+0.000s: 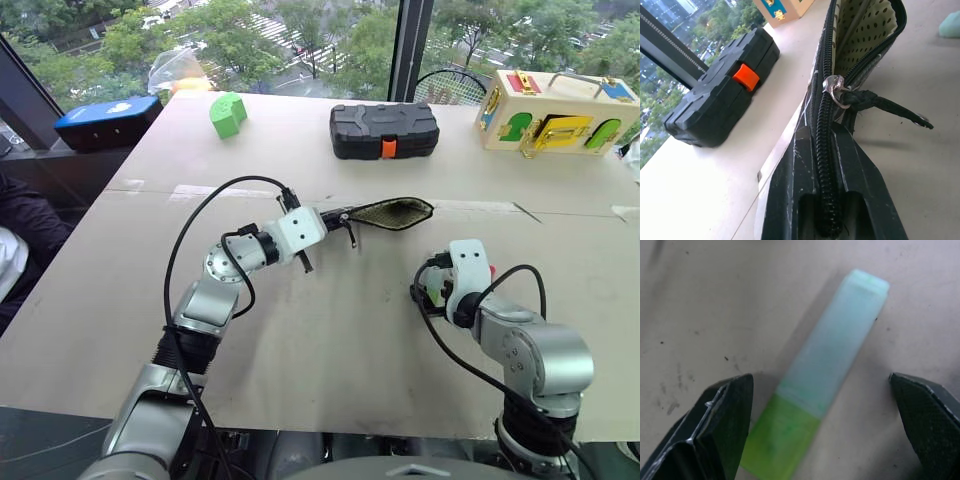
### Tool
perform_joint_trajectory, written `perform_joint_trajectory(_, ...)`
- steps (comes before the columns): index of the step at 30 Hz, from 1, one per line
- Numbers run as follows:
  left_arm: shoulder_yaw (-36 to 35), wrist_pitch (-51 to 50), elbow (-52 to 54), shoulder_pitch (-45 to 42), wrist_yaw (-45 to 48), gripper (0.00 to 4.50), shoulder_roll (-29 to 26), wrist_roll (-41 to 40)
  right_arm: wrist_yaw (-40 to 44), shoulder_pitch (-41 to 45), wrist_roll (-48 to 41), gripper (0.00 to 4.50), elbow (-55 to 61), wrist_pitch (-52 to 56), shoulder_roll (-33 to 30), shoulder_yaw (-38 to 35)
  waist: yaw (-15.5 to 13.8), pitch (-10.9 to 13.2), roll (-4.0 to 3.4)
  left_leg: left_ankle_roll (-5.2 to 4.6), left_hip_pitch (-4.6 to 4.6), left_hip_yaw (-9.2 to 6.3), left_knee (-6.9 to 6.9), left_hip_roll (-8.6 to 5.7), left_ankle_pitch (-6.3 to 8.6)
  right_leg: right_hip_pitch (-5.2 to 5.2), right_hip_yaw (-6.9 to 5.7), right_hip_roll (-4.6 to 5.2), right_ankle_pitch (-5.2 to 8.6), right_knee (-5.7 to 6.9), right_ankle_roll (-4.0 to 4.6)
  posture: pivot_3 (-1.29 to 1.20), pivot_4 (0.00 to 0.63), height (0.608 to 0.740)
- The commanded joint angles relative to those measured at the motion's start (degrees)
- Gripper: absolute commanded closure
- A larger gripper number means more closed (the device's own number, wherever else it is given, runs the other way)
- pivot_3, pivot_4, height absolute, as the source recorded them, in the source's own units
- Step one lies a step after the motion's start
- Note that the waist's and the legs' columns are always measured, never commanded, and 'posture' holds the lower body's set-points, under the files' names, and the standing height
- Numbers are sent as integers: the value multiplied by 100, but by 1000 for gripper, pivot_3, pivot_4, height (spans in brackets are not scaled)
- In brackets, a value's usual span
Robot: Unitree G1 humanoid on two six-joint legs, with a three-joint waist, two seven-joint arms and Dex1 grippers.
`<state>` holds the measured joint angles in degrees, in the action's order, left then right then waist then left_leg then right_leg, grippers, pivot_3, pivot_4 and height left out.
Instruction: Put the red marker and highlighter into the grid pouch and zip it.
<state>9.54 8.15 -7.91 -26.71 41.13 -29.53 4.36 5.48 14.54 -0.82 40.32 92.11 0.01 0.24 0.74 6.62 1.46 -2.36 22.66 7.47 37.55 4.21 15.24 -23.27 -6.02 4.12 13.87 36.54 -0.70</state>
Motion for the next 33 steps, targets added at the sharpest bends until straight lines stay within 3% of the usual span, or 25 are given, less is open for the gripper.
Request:
perform_joint_trajectory(1,-63,80,225,-71,21,4500,-40,-49,-51,-68,-87,1650,-55,39,-135,108,6,-1,2,0,0,0,0,0,0,0,0,0,0,-1,0,0,150,740)
perform_joint_trajectory(4,-69,78,248,-48,24,4500,-39,-50,25,-13,-171,3084,68,39,-718,418,9,0,0,0,-1,-2,0,0,0,0,0,-1,0,1,0,0,150,740)
perform_joint_trajectory(6,-67,73,260,-35,18,4500,-23,-52,173,86,-303,3722,241,39,-1215,606,-2,1,-2,0,-1,-3,-1,1,0,0,-3,0,0,0,0,0,150,740)
perform_joint_trajectory(9,-54,89,274,-5,15,4500,4,-65,692,257,-732,3716,633,39,-1933,639,-8,3,-4,-1,3,-4,-2,0,1,0,-3,2,1,-6,0,0,150,740)
perform_joint_trajectory(14,10,242,246,5,98,4500,17,-74,2210,812,-2314,3716,956,39,-2775,-441,9,7,-9,-22,3,-6,-2,0,13,0,-1,-2,0,-9,0,0,150,740)
perform_joint_trajectory(17,62,450,221,-7,182,4500,22,-60,2439,1411,-2983,3716,541,39,-3175,-705,7,9,-10,-27,1,-11,-4,3,16,1,-7,-3,0,-9,1,0,150,740)
perform_joint_trajectory(21,166,704,293,18,241,4500,65,-41,2346,2070,-3388,3716,-241,39,-3601,-355,-1,8,-9,-28,0,-7,-4,2,16,1,-4,0,-1,-9,2,0,150,740)
perform_joint_trajectory(25,270,836,504,91,273,4500,128,-87,2298,2666,-3202,3716,-1051,39,-3829,423,-15,7,-8,-26,6,-8,-4,1,15,1,-5,3,-1,-11,2,0,150,740)
perform_joint_trajectory(33,197,574,691,219,183,4500,197,-132,2620,3211,-3305,3716,-1374,-230,-4122,1128,-6,9,-11,-17,5,-1,-3,2,9,-1,-2,4,-1,-7,2,0,150,740)
